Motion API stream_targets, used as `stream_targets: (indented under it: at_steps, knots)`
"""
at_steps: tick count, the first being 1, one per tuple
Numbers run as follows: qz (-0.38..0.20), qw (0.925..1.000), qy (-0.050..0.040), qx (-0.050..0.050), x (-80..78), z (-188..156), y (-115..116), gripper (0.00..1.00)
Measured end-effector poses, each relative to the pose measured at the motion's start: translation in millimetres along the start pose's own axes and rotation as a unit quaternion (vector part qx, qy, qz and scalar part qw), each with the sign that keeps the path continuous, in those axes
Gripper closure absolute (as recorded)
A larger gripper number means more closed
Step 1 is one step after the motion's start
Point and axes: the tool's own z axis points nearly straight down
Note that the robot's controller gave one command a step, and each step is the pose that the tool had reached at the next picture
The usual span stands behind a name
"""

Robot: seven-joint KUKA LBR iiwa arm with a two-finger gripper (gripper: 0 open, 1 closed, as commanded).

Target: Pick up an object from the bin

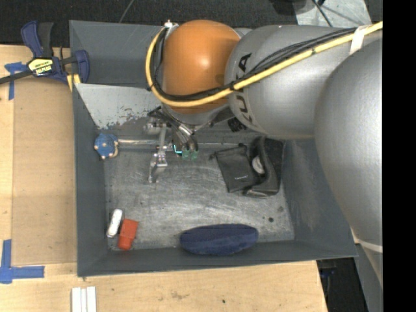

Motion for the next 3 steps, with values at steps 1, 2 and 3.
stream_targets:
  at_steps: [1, 2, 3]
  knots:
    - [0.034, 0.9994, -0.0044, -0.001, -32.2, 33, 56, 0.0]
    - [-0.127, 0.9919, -0.0078, 0.0, -35.2, 73, 39, 0.0]
    - [-0.141, 0.99, -0.0073, 0.0, -30.5, 24, 2, 0.0]
